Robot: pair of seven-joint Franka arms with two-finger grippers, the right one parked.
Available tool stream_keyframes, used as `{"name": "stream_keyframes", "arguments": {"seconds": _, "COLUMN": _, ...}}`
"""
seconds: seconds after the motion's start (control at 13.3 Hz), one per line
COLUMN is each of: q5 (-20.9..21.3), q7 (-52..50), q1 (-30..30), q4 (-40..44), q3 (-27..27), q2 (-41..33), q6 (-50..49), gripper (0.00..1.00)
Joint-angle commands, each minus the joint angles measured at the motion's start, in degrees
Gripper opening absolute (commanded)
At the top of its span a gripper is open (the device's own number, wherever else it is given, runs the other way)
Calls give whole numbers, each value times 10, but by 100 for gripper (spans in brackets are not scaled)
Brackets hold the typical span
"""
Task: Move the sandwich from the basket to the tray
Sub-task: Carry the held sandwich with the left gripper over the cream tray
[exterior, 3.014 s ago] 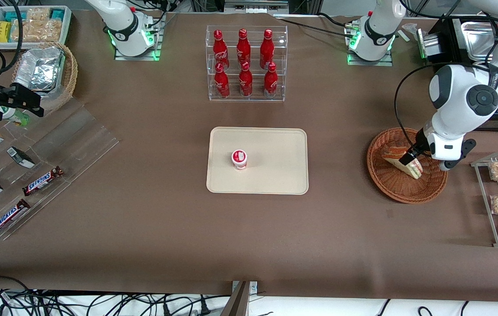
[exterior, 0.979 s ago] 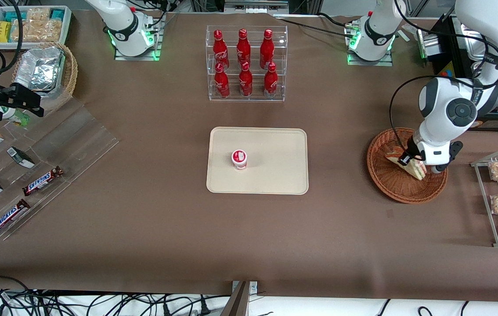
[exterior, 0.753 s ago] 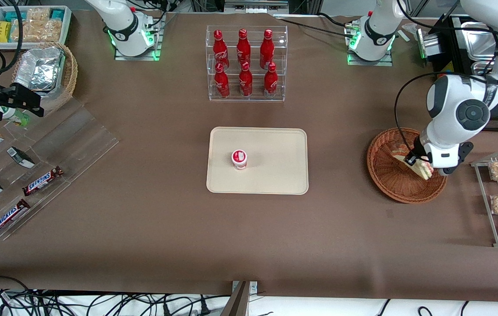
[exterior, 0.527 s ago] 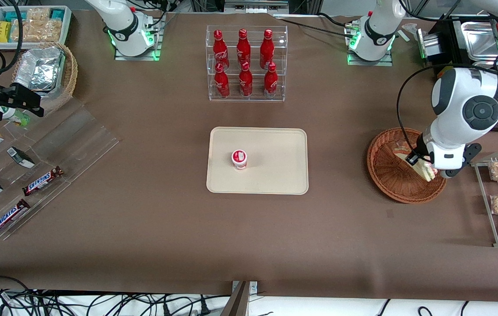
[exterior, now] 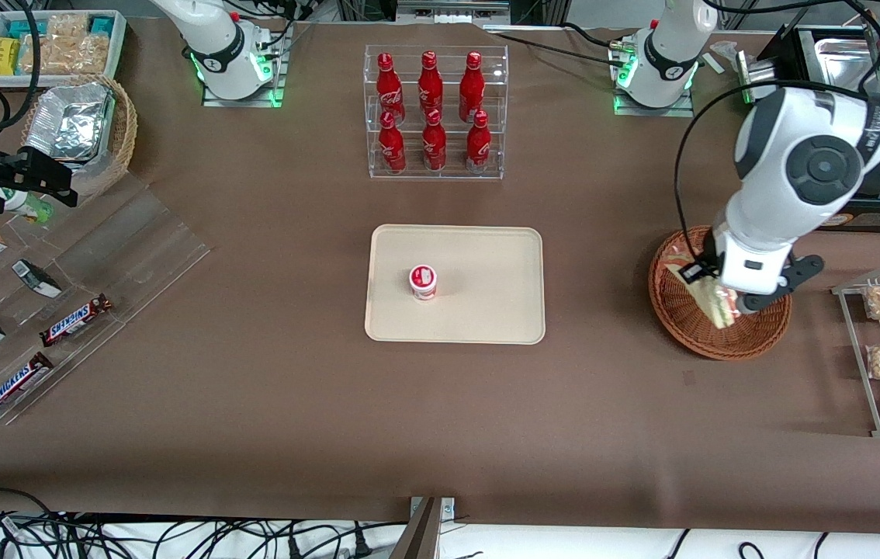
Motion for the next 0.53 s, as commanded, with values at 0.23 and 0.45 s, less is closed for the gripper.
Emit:
{"name": "stream_keyframes", "arguments": {"seconds": 0.23, "q5": -34, "q7": 30, "q1": 3, "q4": 38, "q3": -109, "q2": 5, "q6": -21, "gripper": 15}}
{"name": "stream_keyframes", "arguments": {"seconds": 0.45, "q5": -53, "q7": 94, "q1": 2, "q4": 39, "q3": -146, "q2": 9, "q6": -19, "gripper": 13}}
